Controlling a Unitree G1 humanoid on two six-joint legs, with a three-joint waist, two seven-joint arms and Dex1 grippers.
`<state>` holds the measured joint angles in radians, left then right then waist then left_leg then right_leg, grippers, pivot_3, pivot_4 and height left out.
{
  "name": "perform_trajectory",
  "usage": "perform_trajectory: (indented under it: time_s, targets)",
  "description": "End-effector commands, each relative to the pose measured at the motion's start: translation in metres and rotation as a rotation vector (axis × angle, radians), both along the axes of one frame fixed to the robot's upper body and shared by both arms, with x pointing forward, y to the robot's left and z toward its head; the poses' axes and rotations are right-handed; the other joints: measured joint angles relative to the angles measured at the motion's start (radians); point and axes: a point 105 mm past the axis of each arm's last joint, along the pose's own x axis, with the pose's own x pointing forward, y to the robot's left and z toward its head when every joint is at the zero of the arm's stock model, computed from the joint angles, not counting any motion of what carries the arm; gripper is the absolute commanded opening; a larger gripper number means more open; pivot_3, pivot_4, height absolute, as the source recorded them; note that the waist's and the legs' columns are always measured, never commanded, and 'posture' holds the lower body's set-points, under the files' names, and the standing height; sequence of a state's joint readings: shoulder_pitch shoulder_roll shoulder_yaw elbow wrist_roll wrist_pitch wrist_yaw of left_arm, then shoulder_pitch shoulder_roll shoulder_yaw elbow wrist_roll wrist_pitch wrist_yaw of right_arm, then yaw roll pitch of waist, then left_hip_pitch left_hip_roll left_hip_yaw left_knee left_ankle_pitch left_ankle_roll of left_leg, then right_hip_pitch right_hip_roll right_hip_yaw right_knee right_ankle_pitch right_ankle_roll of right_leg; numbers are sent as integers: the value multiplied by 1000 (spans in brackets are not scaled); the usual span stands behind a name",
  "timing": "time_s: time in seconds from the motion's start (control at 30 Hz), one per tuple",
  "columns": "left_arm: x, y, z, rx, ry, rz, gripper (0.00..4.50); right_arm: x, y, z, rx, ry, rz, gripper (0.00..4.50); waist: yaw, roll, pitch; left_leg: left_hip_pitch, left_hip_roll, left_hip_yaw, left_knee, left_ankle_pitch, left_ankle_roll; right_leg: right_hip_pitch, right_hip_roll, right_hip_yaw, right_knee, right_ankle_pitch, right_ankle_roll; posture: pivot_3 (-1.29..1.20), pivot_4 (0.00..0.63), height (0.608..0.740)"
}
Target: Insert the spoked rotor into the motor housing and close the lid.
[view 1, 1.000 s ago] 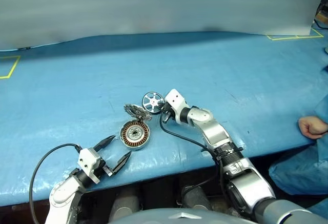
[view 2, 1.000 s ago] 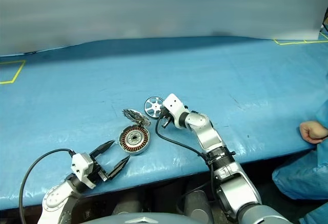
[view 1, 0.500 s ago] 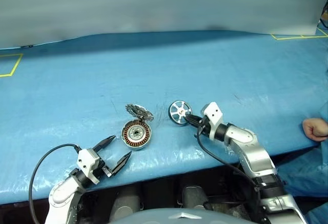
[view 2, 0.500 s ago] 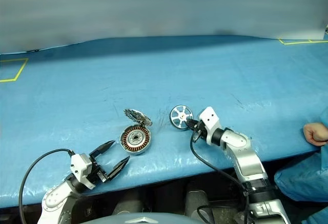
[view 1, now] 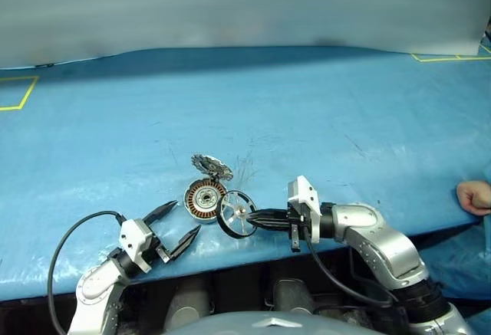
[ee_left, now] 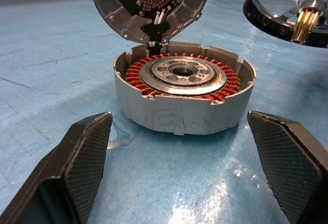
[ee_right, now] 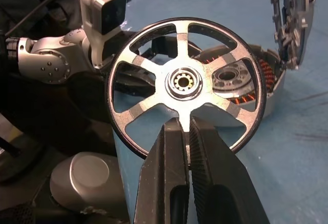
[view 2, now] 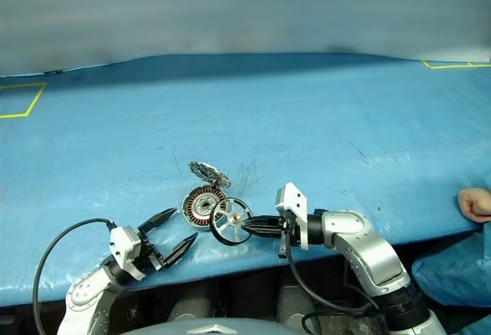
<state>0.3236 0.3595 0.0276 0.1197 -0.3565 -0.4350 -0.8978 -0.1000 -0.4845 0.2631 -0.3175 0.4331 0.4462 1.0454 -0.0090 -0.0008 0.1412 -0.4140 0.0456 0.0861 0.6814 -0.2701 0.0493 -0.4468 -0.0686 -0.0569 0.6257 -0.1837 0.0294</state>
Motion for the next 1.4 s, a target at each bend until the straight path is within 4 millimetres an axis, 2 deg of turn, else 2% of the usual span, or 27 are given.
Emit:
perform_trajectory:
  time_s: [0.03, 0.3, 0.5, 0.97, 1.4]
  targets:
    - [-2, -1, -5, -2, 27, -6, 4500, 4, 14, 12, 51, -62, 31, 25, 1, 0, 0, 0, 0, 0, 0, 0, 0, 0, 0, 0, 0, 0, 0, 0, 150, 740]
    - [-1, -1, -3, -15, 4, -2, 4500, 19, 35, 4, 46, -95, 25, 25, 1, 0, 0, 0, 0, -1, 1, 0, 0, 1, 0, -2, 0, 0, 0, 0, 150, 740]
    - [-3, -3, 1, -17, -4, 5, 4500, 34, 42, 3, 46, -122, -24, 25, 0, 0, 0, 0, 0, -1, 1, 0, 0, 1, 0, -2, 0, 0, -1, 0, 150, 740]
    - [-2, -5, 7, -21, -7, 23, 4500, 33, 57, 2, 29, -142, 19, 25, -2, 0, 0, 0, 0, -1, 1, 0, 0, 1, 0, -2, 1, 0, -1, 0, 150, 740]
    - [-4, -4, 6, -16, -3, 35, 4500, 40, 55, -8, -34, -161, 6, 25, -2, 0, 0, 0, 0, -1, 1, 0, 0, 1, 1, -2, 1, 0, -1, 0, 150, 740]
